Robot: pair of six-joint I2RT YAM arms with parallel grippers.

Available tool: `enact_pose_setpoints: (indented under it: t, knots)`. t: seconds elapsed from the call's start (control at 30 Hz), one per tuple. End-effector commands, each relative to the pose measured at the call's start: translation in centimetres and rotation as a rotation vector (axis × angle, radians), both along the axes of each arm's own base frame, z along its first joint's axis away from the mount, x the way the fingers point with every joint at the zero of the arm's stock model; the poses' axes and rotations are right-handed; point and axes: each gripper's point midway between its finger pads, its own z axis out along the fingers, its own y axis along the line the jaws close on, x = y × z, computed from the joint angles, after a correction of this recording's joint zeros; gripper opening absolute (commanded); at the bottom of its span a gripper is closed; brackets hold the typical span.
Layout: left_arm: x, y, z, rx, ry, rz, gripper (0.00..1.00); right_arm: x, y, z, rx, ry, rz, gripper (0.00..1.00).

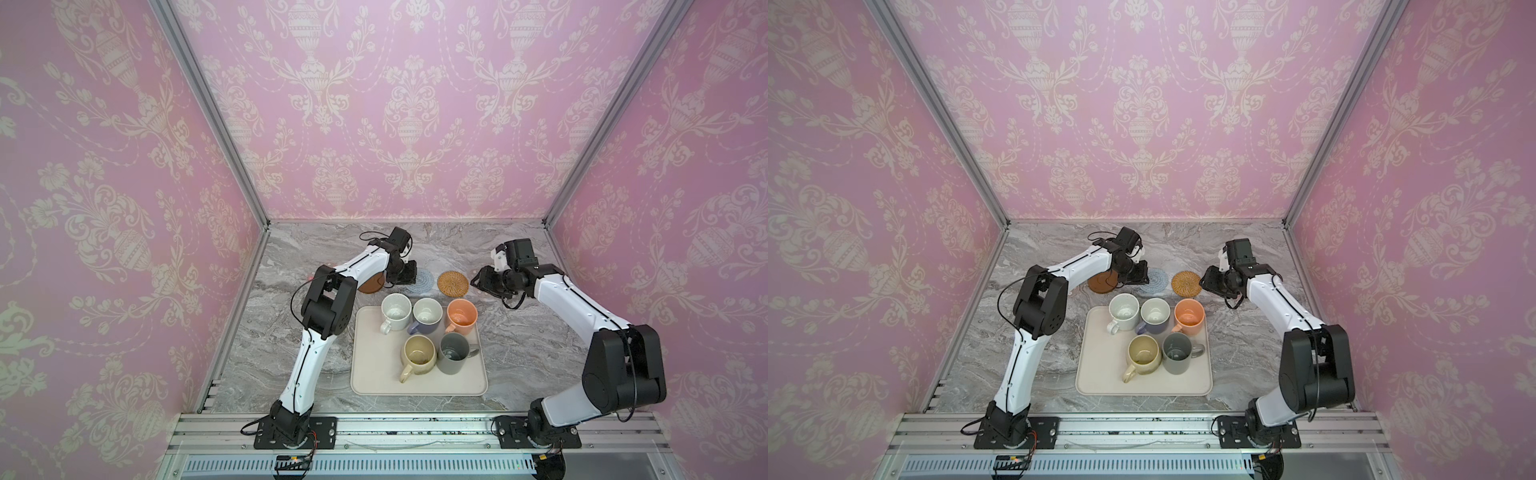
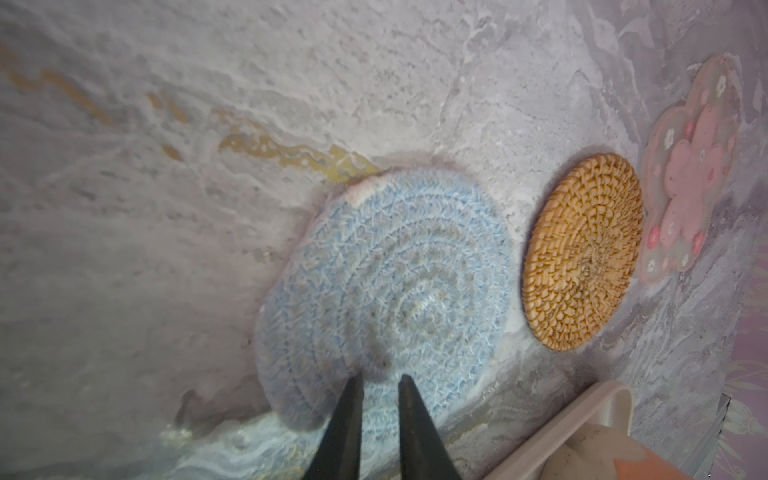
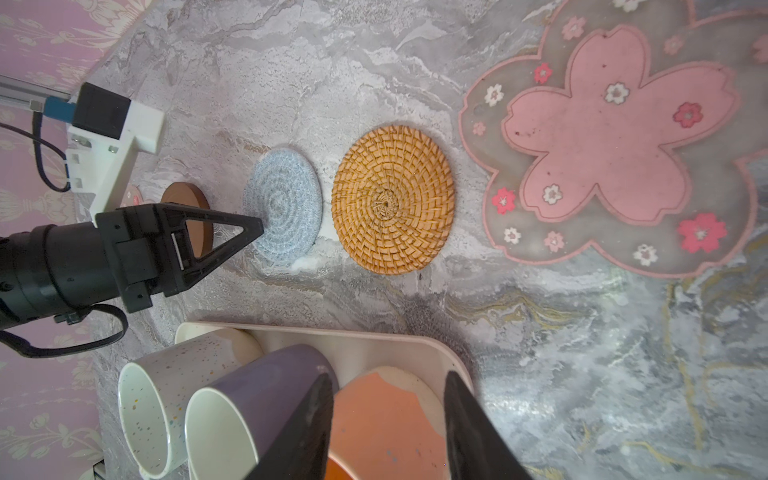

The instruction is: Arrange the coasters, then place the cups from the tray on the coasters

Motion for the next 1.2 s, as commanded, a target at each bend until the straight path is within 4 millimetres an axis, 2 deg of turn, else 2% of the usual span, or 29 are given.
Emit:
enact_pose_setpoints:
  t: [0.0,0.23,0.5,0.63,0.77,1.0,1.17]
  knots:
    - [0.0,1.0,-1.4,0.048,0.028,0.035,0.21,-0.8,-0.1,0.7,-0.012,-0.008,0.003,0.46]
    - [-0.3,1.1,2.1,0.034,-0.015,0.002,0.21,-0.6,-0.1,0.9,-0.015,-0.014,0.007,0.46]
    - [-0.2,0.6,7.7,-0.023,-0.100,-0.027,0.22,-0.6,0.0,1.0,-0.006,-0.017,0.002,0.46]
    - [0.1,0.2,9.5,-0.054,-0.134,-0.032,0.23,-0.7,0.0,1.2,-0.004,-0.023,0.002,0.46]
    - [0.5,-0.1,9.2,-0.057,-0.136,-0.035,0.22,-0.8,0.0,1.3,-0.002,-0.024,-0.001,0.46]
    - [1.1,-0.8,6.0,-0.068,-0.083,-0.026,0.22,-1.2,-0.1,1.3,-0.013,-0.025,-0.002,0.46]
    - [1.2,-1.4,5.2,-0.092,-0.069,-0.010,0.21,-1.2,-0.2,1.5,-0.019,-0.030,0.002,0.46]
